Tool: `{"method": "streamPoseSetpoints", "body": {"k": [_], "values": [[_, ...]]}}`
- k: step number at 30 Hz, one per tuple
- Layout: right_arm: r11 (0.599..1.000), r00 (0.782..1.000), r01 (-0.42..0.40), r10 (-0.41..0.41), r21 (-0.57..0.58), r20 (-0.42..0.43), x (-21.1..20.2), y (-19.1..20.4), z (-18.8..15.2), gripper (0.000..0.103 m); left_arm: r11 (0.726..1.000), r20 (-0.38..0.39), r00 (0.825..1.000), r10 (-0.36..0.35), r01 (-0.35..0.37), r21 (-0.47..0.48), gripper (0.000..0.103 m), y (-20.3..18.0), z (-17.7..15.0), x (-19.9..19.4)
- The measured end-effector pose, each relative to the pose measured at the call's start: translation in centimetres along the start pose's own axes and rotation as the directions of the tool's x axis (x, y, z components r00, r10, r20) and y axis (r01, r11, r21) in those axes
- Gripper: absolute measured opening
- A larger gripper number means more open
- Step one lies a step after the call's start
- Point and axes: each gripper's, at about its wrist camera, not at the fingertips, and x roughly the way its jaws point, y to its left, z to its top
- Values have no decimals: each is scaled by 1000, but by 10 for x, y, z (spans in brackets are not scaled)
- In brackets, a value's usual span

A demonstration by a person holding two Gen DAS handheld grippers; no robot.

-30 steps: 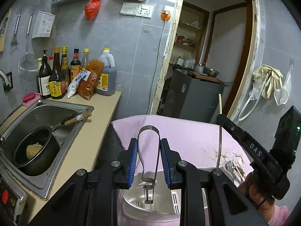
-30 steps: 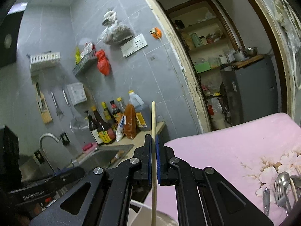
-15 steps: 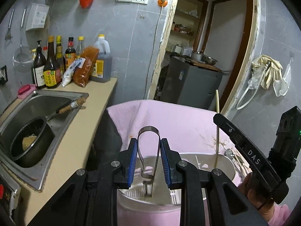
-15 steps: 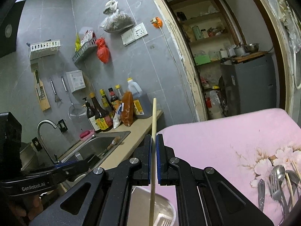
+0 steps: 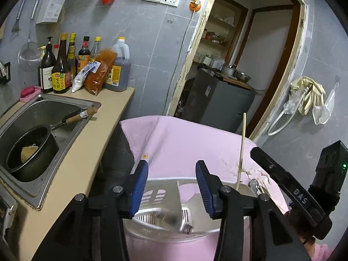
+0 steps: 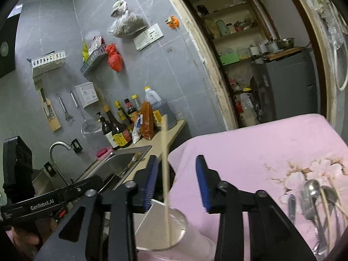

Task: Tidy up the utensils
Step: 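Open both grippers to drop the peeler and chopstick into the caddy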

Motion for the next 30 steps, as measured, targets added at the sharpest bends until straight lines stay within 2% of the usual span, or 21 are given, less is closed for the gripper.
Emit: {"method": "streamPoseSetpoints", "body": {"k": [2,6,11,13,24,30], "values": [[1000,1000,17,-17,3,6,-8,-5,4,40,1000,14,1000,2,-2,5,51,-5,1,-3],[998,998,57,-57,-4,21,-24,-15,13,52,1000,31,999,-7,7,9,56,-17,1,-7],[993,993,117,-116,-32,34,-48,-30,22,61,999,55,998,-16,14,32,66,-38,-1,-9],[989,989,140,-138,-41,42,-57,-36,25,65,999,53,998,-21,19,34,66,-46,-3,-8],[965,959,251,-237,-77,158,-114,-57,50,86,996,101,993,-55,47,81,76,-98,-6,-12],[944,936,314,-291,-98,198,-139,-75,62,91,991,143,987,-76,59,124,84,-134,-10,-12]]}}
